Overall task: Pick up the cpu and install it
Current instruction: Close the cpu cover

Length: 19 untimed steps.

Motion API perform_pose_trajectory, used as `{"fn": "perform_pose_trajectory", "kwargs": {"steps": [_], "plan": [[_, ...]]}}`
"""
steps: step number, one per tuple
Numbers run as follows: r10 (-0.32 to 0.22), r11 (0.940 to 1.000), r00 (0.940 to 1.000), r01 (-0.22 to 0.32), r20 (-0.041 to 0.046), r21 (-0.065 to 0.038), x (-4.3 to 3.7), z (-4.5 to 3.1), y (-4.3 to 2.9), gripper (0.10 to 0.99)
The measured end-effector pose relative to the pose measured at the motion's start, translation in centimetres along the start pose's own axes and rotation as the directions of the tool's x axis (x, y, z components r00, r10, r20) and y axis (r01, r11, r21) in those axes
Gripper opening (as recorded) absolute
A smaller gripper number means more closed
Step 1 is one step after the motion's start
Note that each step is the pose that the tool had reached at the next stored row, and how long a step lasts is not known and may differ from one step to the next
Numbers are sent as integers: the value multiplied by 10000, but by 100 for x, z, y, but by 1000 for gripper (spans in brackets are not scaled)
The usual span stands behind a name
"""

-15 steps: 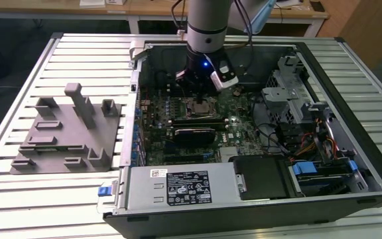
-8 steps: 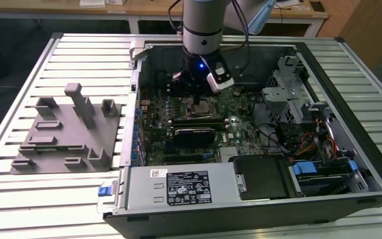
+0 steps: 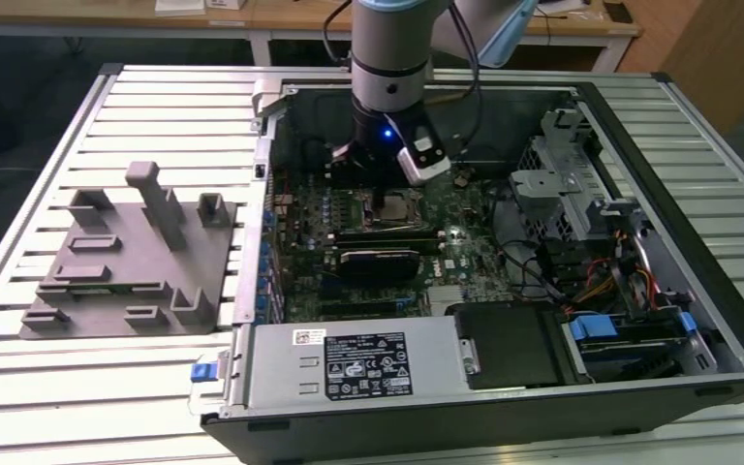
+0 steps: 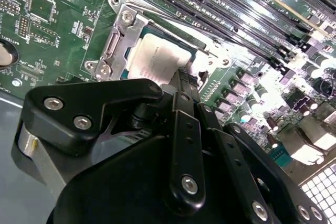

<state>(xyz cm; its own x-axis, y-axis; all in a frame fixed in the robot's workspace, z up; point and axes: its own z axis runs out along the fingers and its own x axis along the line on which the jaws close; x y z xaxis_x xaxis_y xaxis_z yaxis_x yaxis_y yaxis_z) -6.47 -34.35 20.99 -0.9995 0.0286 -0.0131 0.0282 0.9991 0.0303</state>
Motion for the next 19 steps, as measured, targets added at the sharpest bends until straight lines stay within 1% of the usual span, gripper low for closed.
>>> {"fn": "perform_pose_trajectory", "kwargs": {"steps": [6, 14, 19], "plan": [[-79, 10000, 10000, 79, -2, -1, 66, 25, -3, 106], [-254, 9997, 9997, 254, -7, -4, 93, 80, -11, 106], [-346, 9994, 9994, 346, -13, -1, 95, 107, -17, 106]]}}
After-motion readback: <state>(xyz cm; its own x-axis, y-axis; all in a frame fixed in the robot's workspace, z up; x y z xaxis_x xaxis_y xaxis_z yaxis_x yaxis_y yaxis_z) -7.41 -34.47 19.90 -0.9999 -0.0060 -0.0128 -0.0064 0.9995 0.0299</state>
